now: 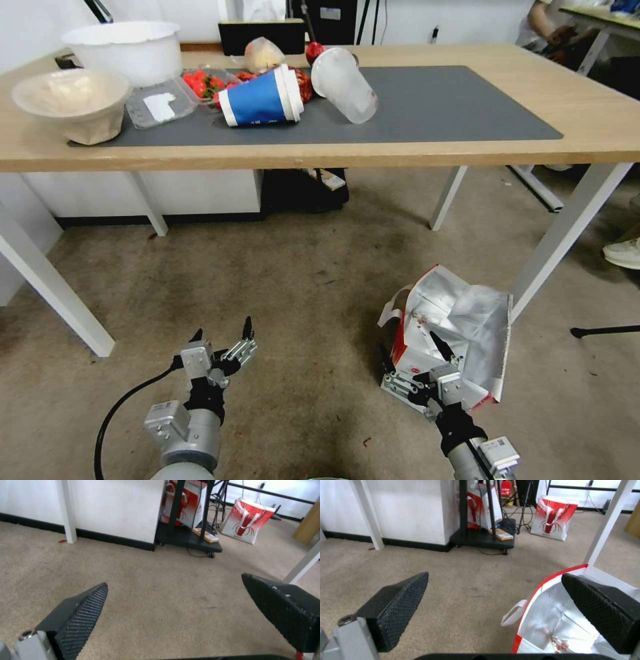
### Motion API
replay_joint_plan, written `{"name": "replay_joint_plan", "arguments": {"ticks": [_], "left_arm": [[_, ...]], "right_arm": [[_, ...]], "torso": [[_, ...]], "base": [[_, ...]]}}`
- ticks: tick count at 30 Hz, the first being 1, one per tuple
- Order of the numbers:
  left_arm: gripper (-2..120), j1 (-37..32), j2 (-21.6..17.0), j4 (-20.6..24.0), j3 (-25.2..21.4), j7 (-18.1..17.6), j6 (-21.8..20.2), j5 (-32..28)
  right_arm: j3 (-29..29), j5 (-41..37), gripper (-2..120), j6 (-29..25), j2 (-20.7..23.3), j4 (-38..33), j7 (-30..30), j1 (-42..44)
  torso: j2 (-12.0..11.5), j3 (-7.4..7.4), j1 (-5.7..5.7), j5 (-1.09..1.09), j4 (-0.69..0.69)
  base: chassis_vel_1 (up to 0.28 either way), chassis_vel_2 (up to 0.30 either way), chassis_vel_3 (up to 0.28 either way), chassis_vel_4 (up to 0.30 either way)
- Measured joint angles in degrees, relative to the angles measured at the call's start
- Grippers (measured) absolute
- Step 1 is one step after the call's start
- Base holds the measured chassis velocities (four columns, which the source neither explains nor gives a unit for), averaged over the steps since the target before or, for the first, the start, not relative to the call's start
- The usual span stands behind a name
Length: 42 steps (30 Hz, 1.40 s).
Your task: Pick up the food delivery bag from the floor and place it on the table.
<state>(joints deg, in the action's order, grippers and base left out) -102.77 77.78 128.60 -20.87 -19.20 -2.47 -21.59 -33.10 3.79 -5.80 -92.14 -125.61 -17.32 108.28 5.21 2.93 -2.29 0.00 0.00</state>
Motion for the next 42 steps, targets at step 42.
{"name": "replay_joint_plan", "arguments": {"ticks": [42], "left_arm": [[100, -0.9, -0.7, 0.8, 0.3, 0.3, -1.2, 3.3]], "right_arm": [[-12.8, -12.3, 100, 12.7, 11.3, 0.9, 14.7, -9.6]], "torso": [[-3.6, -2.93, 0.39, 0.02, 0.0]], "base": [[0.0, 0.0, 0.0, 0.0]]}}
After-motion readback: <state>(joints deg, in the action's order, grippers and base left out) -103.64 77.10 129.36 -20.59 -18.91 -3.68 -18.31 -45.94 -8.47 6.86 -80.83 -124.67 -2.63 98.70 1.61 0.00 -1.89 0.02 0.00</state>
